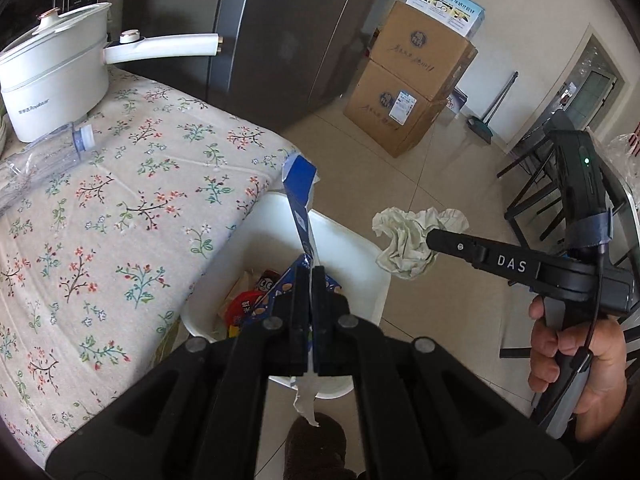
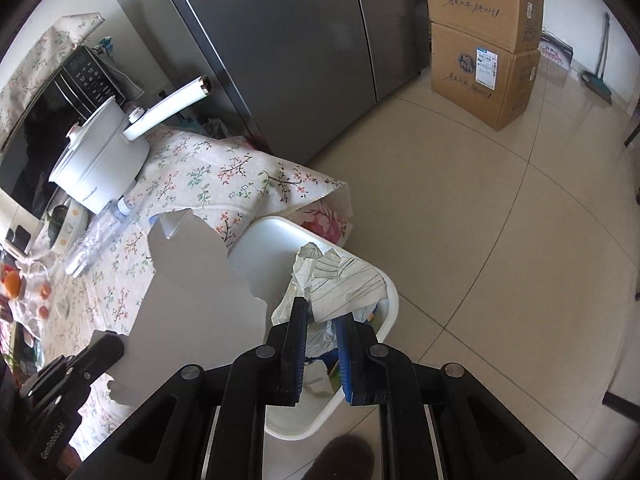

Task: Collect trash
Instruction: 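Open both grippers to drop the paper and tissue into the bin, then move both grippers back over the table toward the garlic and bottle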

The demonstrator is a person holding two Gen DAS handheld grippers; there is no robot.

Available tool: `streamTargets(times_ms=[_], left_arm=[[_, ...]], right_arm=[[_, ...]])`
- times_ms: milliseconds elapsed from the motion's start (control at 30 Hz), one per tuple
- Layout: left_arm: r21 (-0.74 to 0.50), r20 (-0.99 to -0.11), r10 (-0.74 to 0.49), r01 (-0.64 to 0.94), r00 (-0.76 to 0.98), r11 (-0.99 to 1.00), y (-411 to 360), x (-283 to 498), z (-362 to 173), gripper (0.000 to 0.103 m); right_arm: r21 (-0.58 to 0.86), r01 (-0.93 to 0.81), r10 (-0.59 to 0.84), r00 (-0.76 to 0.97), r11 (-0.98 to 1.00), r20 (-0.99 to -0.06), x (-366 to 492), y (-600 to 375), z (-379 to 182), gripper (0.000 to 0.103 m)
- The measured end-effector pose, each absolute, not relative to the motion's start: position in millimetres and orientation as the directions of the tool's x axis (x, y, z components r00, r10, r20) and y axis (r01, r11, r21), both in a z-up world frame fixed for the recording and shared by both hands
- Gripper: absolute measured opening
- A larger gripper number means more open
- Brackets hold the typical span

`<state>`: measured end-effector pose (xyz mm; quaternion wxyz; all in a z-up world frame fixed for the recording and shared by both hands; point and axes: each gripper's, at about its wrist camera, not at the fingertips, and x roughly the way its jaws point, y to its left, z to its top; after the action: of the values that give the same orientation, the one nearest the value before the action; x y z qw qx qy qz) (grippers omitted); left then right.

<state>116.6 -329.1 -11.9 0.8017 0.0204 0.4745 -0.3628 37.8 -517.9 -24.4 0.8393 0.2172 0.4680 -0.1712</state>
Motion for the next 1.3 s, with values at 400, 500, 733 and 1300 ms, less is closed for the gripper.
streamTargets(times_ms=[400,500,733,1300], left_arm=[[-0.253,-0.854,-0.454,0.559,0.254,0.789,-350,141,-51,0.002],[-0.253,-0.850,-0.459,0.562,0.260,0.787,-344,142,-52,0.007],[-0.191,-0.830,-0.449,0.589,0.330,0.785,-322,133,-32,0.061],[0.033,-0.808,-0.225,0.423,0.545,0.906,-165,144,-8,0.098]], right_arm=[[0.209,0.503,-0.082,0.496,0.839,-0.865,39,-518,-27,0.015],[0.202,0.500,-0.085,0.494,0.842,-0.865,41,-516,-28,0.015],[0.183,0.482,-0.082,0.477,0.857,-0.875,52,-508,-32,0.015],[0.139,0.417,-0.100,0.501,0.898,-0.860,89,-458,-21,0.073]])
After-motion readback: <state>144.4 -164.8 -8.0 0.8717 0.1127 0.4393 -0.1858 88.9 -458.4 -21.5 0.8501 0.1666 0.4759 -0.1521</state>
